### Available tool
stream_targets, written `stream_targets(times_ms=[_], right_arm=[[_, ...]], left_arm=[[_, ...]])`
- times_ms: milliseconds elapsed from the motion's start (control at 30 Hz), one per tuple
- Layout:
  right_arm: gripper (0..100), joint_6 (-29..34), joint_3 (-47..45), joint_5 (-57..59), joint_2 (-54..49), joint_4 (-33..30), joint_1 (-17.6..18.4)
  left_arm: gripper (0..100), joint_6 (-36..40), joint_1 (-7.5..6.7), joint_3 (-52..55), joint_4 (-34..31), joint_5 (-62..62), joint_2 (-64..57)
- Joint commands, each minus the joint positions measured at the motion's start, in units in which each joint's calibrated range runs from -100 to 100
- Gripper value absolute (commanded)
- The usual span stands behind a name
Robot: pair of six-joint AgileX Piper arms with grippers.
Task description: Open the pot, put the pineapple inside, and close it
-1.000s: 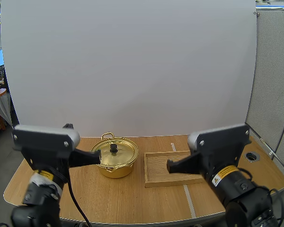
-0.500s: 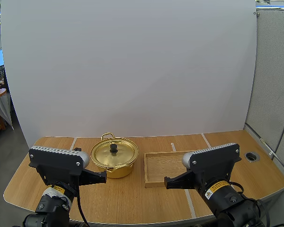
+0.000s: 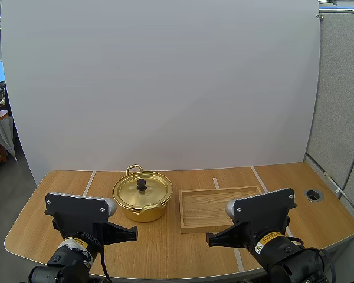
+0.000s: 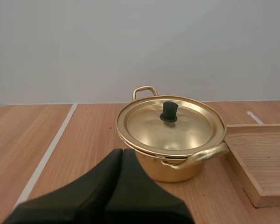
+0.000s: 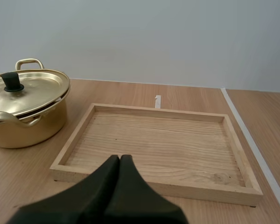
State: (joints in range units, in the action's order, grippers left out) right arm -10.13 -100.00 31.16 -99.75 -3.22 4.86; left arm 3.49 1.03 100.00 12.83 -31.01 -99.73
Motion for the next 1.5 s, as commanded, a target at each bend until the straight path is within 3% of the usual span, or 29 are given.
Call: stream_targets(times_ms=[0, 633, 1467], right_arm=[[0, -0.28, 0.0, 0.15, -0.25, -0.47, -0.32], [0, 0.05, 0.0, 0.15, -0.25, -0.23, -3.73], [0, 0.05, 0.0, 0.15, -0.25, -0.11, -4.62]], left_arm=[[0, 1.62, 0.11, 0.0, -1.01, -0.16, -0.27], [0, 2.34, 0.27, 0.0, -1.15, -0.28, -0.27], [0, 2.71, 0.27, 0.0, -1.15, -0.49, -0.27]])
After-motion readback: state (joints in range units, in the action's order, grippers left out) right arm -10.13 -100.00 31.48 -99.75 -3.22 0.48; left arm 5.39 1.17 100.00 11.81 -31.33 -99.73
